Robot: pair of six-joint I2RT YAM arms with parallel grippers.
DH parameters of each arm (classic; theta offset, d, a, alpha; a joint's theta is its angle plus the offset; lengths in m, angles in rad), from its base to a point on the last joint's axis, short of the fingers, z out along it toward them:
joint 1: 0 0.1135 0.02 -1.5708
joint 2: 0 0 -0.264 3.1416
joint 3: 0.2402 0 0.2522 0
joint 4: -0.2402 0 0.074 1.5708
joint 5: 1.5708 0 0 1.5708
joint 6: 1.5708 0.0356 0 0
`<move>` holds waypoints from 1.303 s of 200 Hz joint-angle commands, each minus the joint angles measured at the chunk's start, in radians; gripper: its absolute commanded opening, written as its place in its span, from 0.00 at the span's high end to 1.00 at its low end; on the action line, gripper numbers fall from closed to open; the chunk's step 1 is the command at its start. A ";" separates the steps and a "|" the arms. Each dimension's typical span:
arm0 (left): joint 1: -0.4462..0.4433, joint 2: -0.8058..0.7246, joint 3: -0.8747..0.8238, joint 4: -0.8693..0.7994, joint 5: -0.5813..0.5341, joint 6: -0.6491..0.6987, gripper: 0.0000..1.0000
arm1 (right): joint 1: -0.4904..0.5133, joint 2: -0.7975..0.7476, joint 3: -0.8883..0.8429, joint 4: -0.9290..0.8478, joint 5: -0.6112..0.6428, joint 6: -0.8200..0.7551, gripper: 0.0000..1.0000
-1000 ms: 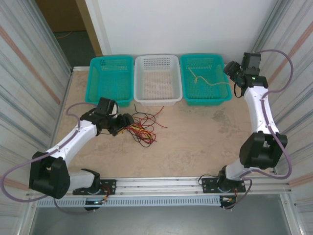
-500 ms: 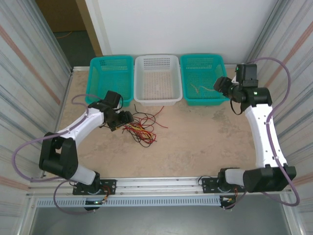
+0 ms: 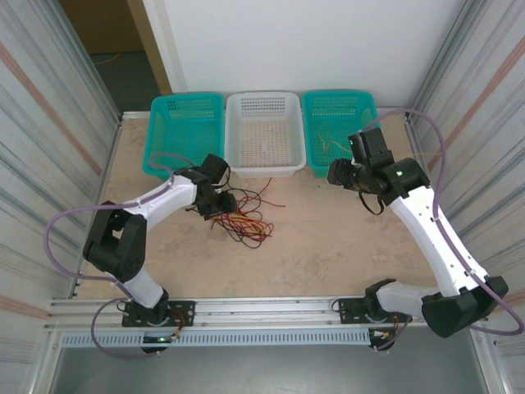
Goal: Untangle the cables
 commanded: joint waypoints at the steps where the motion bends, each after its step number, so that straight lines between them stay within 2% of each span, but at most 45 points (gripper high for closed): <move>1: -0.044 0.004 0.001 0.005 0.027 0.007 0.51 | 0.033 0.007 -0.035 0.014 0.002 0.051 0.45; 36: -0.085 -0.037 -0.014 0.012 0.076 0.013 0.53 | 0.152 0.065 -0.091 0.117 -0.067 0.100 0.42; 50: -0.081 -0.081 -0.023 -0.005 0.057 -0.004 0.47 | 0.185 0.118 -0.106 0.155 -0.142 0.106 0.43; 68: -0.046 -0.158 -0.049 -0.024 0.033 -0.031 0.39 | 0.231 0.190 -0.130 0.232 -0.221 0.107 0.43; 88: 0.024 -0.230 -0.077 -0.049 0.044 -0.041 0.37 | 0.279 0.284 -0.110 0.266 -0.277 0.101 0.43; 120: 0.114 -0.294 -0.134 -0.064 0.092 -0.024 0.42 | 0.350 0.446 0.003 0.233 -0.293 0.027 0.43; 154: 0.147 -0.307 -0.197 -0.001 0.185 -0.063 0.46 | 0.415 0.613 0.152 0.174 -0.324 -0.071 0.44; 172: 0.168 -0.313 -0.246 0.071 0.250 -0.109 0.47 | 0.444 0.700 0.239 0.128 -0.274 -0.120 0.46; 183: 0.184 -0.320 -0.273 0.111 0.281 -0.136 0.48 | 0.449 0.753 0.295 0.093 -0.259 -0.140 0.48; 207: 0.218 -0.342 -0.305 0.151 0.322 -0.163 0.48 | 0.450 0.832 0.365 0.079 -0.314 -0.178 0.49; 260: 0.246 -0.374 -0.332 0.146 0.344 -0.163 0.47 | 0.451 0.960 0.463 0.048 -0.359 -0.215 0.49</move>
